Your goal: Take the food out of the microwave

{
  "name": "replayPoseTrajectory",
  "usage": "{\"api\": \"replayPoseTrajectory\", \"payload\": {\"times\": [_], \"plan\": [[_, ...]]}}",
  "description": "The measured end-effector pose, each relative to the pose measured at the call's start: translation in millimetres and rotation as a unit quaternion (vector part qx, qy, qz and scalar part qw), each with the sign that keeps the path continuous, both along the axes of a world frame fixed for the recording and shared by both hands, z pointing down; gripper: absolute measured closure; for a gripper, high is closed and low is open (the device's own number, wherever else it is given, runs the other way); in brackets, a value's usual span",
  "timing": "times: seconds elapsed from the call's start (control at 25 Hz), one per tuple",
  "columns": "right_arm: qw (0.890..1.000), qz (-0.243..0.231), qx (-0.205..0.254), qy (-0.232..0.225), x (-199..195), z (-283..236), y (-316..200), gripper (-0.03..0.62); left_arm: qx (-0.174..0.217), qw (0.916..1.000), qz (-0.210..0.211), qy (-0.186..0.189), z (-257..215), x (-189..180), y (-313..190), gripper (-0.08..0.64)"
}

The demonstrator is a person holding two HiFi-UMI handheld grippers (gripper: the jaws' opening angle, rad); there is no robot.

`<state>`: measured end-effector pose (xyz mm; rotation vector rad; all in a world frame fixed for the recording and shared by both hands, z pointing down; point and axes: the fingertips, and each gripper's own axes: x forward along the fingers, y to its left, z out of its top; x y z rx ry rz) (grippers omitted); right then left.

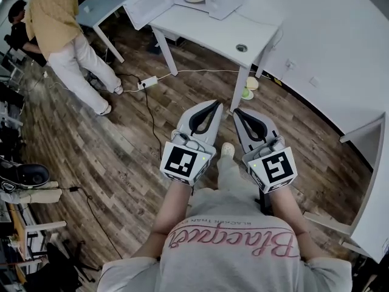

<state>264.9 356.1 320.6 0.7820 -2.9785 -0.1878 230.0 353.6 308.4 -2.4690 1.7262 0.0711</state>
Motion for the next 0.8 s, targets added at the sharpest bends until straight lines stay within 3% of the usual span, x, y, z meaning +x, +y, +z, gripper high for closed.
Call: {"api": "replayPoseTrajectory", "payload": {"times": [0.8], "plan": [[0.999, -0.049, -0.007, 0.01, -58, -4, -212, 0.583, -0.011, 0.9991, -0.04, -0.006, -4, -52, -211, 0.555]]}}
